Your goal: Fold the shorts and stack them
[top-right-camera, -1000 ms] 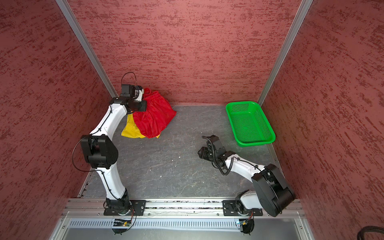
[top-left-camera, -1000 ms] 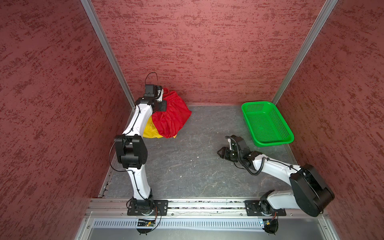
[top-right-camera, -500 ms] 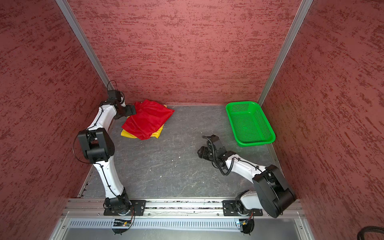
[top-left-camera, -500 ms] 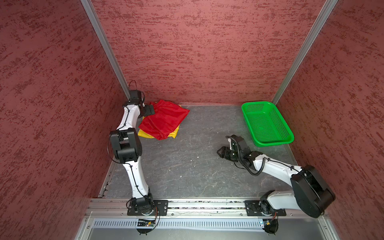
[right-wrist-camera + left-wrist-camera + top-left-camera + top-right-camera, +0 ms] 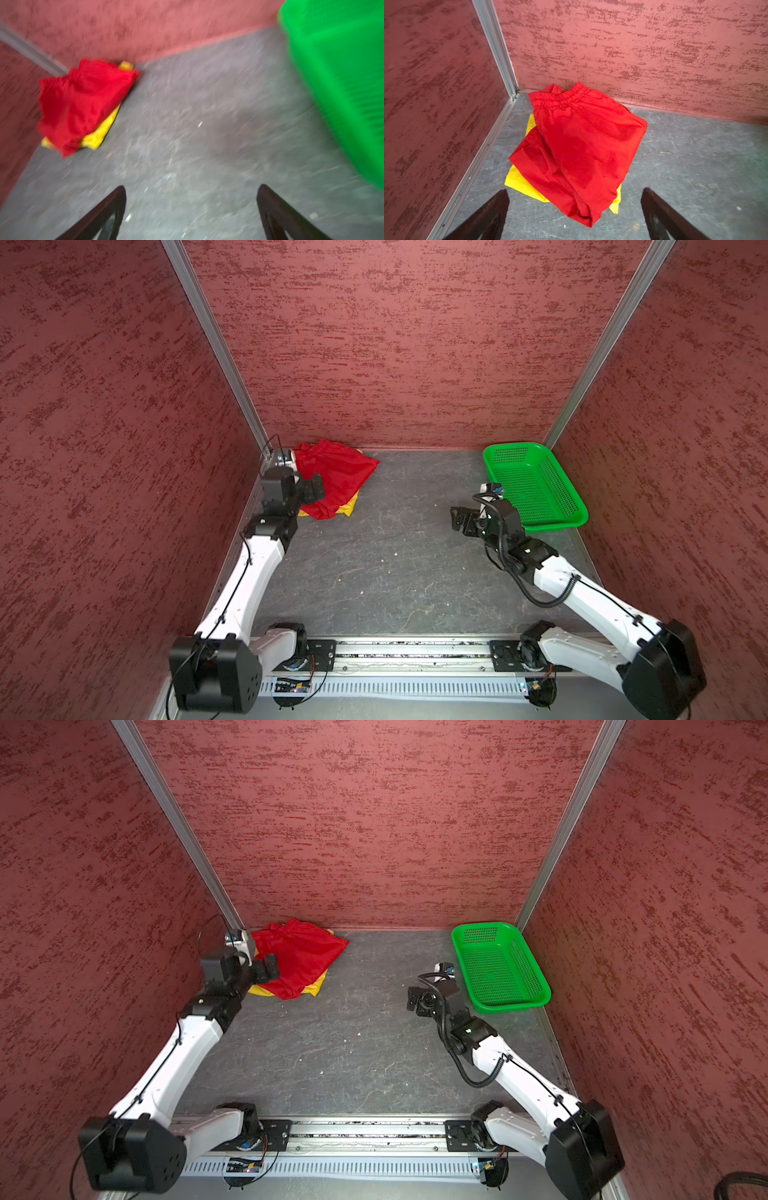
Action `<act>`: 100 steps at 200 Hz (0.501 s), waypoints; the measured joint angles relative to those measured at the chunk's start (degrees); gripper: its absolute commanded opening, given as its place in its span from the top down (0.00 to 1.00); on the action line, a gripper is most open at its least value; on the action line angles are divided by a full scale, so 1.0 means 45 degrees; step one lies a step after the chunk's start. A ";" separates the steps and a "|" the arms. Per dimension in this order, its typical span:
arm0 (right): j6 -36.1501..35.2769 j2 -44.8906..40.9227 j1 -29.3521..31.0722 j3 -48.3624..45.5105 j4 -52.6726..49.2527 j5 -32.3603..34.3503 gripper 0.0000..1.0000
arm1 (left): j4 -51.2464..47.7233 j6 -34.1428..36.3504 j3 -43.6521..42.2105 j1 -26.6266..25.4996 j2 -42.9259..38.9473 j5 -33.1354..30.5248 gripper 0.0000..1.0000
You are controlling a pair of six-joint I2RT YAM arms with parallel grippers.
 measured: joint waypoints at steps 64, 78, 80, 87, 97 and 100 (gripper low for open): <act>-0.4143 -0.1117 -0.0816 -0.4843 0.4872 0.3502 0.01 | 0.5139 0.0126 -0.6708 -0.0413 -0.0466 -0.0831 0.01; -0.4614 -0.0806 -0.1112 -0.4974 0.5552 0.3789 0.01 | 0.6543 0.0223 -0.7310 -0.0476 0.0019 -0.0840 0.01; -0.4668 -0.0753 -0.1156 -0.4974 0.5663 0.3813 0.01 | 0.6727 0.0223 -0.7354 -0.0481 0.0107 -0.0831 0.01; -0.4804 -0.0549 -0.1316 -0.4974 0.6018 0.3891 0.01 | 0.7368 0.0257 -0.7446 -0.0481 0.0447 -0.0821 0.00; -0.4920 -0.0267 -0.1559 -0.4974 0.6348 0.3959 0.01 | 0.8320 0.0253 -0.7451 -0.0481 0.0971 -0.0797 0.01; -0.4964 -0.0170 -0.1642 -0.4979 0.6436 0.3978 0.01 | 0.8660 0.0253 -0.7431 -0.0476 0.1180 -0.0767 0.01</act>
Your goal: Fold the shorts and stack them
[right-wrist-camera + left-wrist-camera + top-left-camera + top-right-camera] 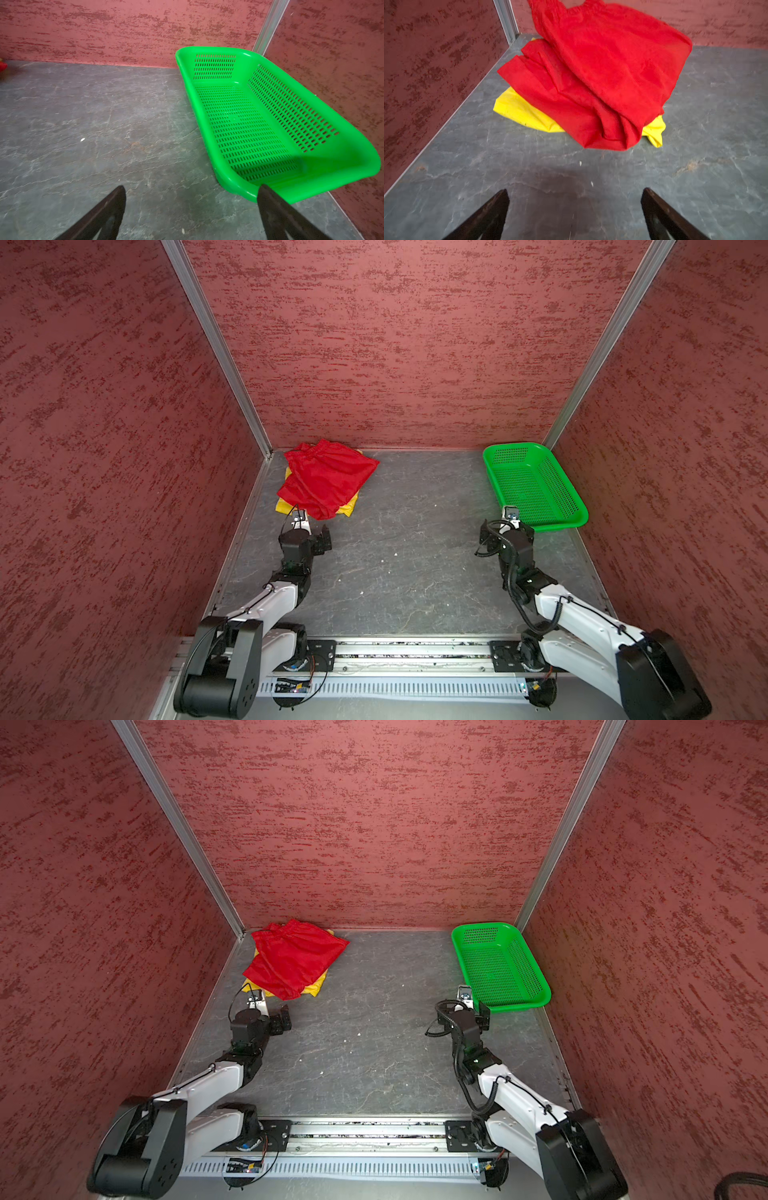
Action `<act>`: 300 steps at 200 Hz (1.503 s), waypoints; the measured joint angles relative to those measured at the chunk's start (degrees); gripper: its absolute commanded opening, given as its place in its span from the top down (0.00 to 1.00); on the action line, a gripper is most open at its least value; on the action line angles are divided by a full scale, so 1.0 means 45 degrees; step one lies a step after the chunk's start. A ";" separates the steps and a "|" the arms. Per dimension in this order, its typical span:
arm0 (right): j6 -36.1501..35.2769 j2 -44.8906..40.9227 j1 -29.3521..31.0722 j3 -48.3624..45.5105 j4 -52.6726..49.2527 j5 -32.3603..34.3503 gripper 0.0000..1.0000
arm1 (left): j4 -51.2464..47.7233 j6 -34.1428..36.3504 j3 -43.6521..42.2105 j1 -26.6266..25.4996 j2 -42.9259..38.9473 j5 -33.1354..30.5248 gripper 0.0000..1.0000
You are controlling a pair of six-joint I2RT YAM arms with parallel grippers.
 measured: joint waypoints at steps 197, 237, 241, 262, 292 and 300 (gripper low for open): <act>-0.0593 0.6586 -0.4211 -0.1700 1.1574 -0.4755 0.01 | 0.5425 0.0049 0.1467 0.1229 0.4658 0.1321 0.00; -0.0695 0.6698 -0.4357 -0.1685 1.2046 -0.5255 0.01 | 0.5372 0.0049 0.1467 0.1219 0.4658 0.1316 0.01; -0.0695 0.6698 -0.4371 -0.1642 1.1992 -0.5280 0.01 | 0.5372 0.0049 0.1467 0.1219 0.4658 0.1316 0.01; -0.0636 0.6698 -0.4590 -0.1141 1.1468 -0.5513 0.01 | 0.5367 0.0049 0.1467 0.1219 0.4658 0.1316 0.01; -0.0432 0.6693 -0.4828 -0.0656 1.0958 -0.5634 0.01 | 0.5367 0.0049 0.1467 0.1219 0.4658 0.1316 0.01; -0.0345 0.6693 -0.4872 -0.0607 1.0826 -0.5639 0.01 | 0.5367 0.0049 0.1467 0.1219 0.4658 0.1316 0.00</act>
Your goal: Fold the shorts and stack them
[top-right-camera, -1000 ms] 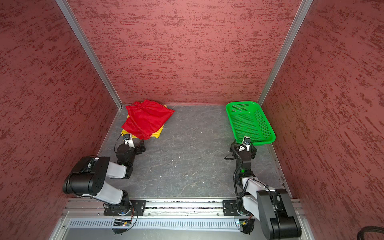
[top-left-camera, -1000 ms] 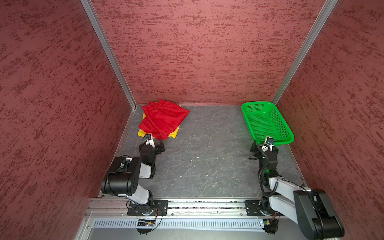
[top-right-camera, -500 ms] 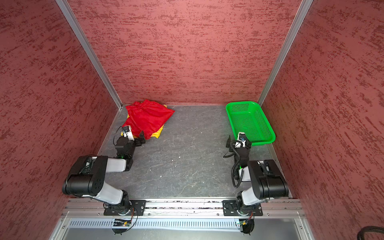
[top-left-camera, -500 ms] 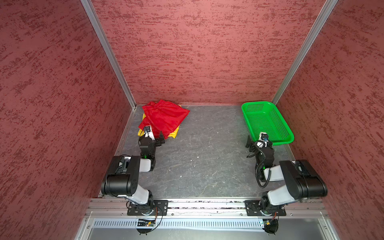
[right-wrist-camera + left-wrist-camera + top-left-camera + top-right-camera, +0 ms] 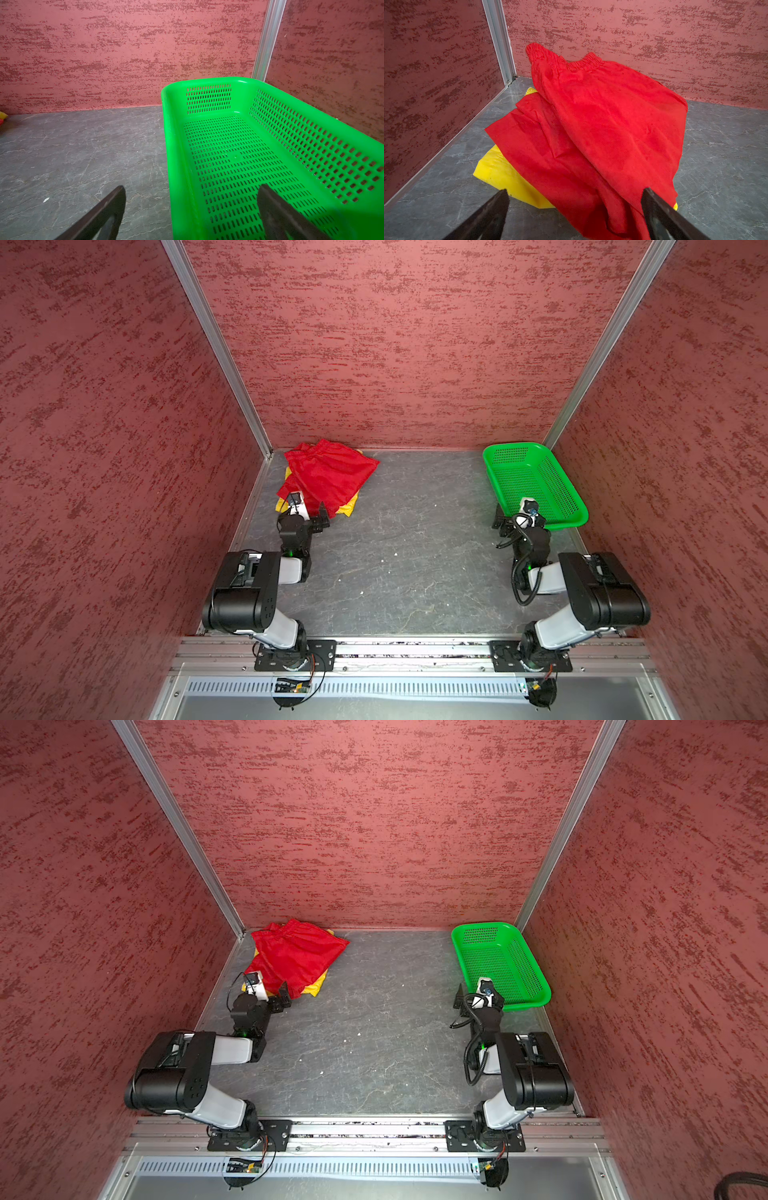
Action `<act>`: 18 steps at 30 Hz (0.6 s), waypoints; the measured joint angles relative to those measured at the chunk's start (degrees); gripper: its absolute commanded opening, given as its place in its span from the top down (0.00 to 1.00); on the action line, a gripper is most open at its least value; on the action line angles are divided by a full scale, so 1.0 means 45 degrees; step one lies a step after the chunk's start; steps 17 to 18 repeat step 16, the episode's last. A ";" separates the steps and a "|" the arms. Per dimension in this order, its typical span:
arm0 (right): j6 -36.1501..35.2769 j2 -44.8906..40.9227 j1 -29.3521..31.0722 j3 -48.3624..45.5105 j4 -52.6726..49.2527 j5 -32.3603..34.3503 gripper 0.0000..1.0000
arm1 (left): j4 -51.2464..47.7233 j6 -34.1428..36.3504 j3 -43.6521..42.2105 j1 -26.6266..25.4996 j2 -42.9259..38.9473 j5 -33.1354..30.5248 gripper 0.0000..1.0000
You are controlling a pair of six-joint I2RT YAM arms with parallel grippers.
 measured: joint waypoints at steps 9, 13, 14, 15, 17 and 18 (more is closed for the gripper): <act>0.0330 -0.0010 -0.0287 0.0204 -0.0559 -0.0068 0.01 | 0.0000 0.0000 0.0000 0.0000 0.0000 0.0000 0.00; 0.0335 -0.0015 -0.0316 0.0204 -0.0559 -0.0121 0.01 | -0.0010 0.0000 0.0000 0.0000 0.0000 0.0000 0.01; 0.0335 -0.0015 -0.0321 0.0204 -0.0559 -0.0136 0.01 | -0.0015 0.0000 0.0000 0.0000 0.0000 0.0005 0.00; 0.0335 -0.0015 -0.0325 0.0204 -0.0559 -0.0141 0.01 | -0.0019 0.0000 0.0000 0.0000 0.0000 0.0005 0.00; 0.0335 -0.0015 -0.0330 0.0204 -0.0559 -0.0151 0.01 | -0.0024 0.0000 0.0000 0.0000 0.0000 0.0005 0.01; 0.0335 -0.0015 -0.0330 0.0204 -0.0559 -0.0151 0.01 | -0.0024 0.0000 0.0000 0.0000 0.0000 0.0005 0.01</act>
